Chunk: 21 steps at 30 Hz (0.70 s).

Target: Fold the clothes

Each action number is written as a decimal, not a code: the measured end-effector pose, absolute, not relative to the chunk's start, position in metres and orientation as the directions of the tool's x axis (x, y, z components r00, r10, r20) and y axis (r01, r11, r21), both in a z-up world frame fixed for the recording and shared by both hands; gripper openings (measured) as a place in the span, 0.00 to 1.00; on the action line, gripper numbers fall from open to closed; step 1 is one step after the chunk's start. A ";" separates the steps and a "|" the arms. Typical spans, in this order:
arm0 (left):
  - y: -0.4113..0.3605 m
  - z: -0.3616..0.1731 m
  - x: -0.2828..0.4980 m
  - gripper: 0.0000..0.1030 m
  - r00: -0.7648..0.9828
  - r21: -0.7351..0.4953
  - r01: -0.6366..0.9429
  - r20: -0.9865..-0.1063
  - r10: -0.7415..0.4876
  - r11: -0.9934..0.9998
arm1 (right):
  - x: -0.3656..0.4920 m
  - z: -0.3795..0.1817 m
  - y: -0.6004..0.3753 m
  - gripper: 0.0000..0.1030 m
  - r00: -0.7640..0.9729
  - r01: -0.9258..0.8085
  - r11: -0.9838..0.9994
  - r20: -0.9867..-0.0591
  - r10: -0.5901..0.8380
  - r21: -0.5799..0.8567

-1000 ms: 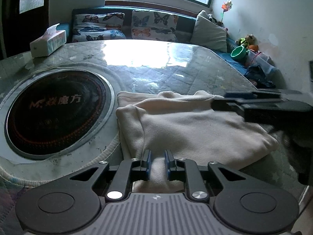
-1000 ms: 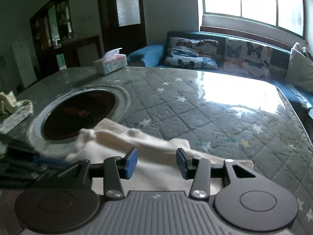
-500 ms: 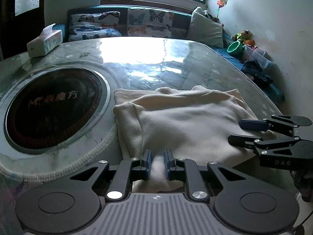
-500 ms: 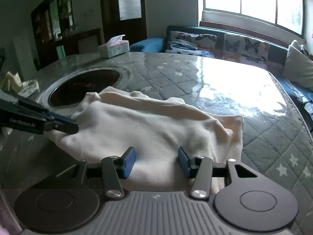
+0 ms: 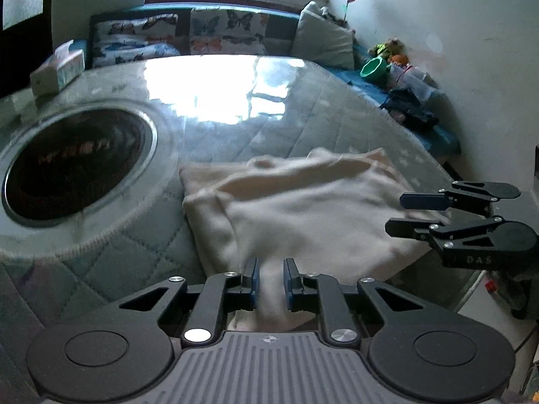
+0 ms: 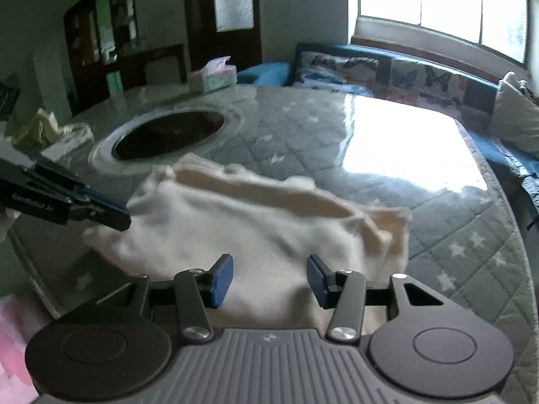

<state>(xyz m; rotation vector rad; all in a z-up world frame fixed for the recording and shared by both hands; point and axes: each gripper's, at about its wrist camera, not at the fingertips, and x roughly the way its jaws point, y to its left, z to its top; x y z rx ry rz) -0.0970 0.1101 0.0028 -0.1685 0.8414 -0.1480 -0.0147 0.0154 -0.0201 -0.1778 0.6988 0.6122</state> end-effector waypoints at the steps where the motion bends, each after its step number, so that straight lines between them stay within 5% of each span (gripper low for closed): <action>1: 0.111 0.007 -0.096 0.17 0.665 -0.209 0.068 -0.719 -0.200 0.976 | -0.012 -0.018 0.014 0.48 0.615 -0.566 0.823 -0.640 0.461 0.049; 21: 0.129 -0.015 -0.050 0.17 0.674 -0.210 0.013 -0.720 -0.164 0.978 | 0.046 -0.041 0.010 0.46 0.655 -0.430 0.902 -0.677 0.336 0.032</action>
